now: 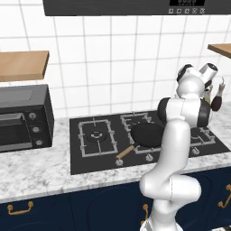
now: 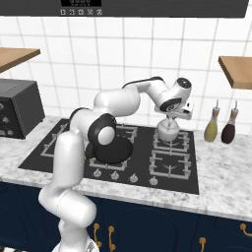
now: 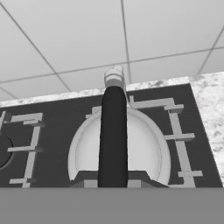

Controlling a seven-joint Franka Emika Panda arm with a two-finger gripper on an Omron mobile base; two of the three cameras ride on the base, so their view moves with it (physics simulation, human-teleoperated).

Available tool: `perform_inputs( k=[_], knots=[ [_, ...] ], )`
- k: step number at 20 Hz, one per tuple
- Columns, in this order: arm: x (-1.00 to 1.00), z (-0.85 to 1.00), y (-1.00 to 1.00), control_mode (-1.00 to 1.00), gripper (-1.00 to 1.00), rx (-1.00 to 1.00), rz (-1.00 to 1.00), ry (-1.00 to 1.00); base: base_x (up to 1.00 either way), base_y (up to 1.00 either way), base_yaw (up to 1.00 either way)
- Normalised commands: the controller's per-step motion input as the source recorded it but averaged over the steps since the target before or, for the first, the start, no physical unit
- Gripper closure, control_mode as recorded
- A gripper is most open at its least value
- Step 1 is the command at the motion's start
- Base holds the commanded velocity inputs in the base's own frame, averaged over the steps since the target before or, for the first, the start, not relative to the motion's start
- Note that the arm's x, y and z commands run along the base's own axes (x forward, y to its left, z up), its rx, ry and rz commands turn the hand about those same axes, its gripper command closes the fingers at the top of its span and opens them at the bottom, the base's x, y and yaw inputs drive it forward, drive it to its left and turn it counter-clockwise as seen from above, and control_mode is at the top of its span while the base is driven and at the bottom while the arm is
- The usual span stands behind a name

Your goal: Pick the kettle from the counter and place it on a stove burner. Then turn the burner on.

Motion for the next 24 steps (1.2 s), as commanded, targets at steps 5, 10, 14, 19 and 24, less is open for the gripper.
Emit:
perform_inputs(
  k=[5, 10, 14, 19, 24],
  knots=[
    [0.00, 0.00, -0.05, -1.00, 1.00, 0.00, 0.00, 0.00, 0.00, 0.00, 0.00],
    [0.00, -0.02, -0.14, -1.00, 1.00, 0.00, -0.01, 0.00, 0.00, 0.00, 0.00],
    [0.01, -0.11, -0.02, -1.00, 1.00, 0.00, -0.02, 0.02, 0.00, 0.00, 0.00],
    [0.00, -0.37, 0.00, -1.00, 1.00, 0.00, -0.02, 0.03, 0.00, 0.00, 0.00],
    [0.00, -0.24, 0.00, -1.00, 1.00, 0.00, 0.00, 0.01, 0.00, 0.00, 0.00]
  ],
)
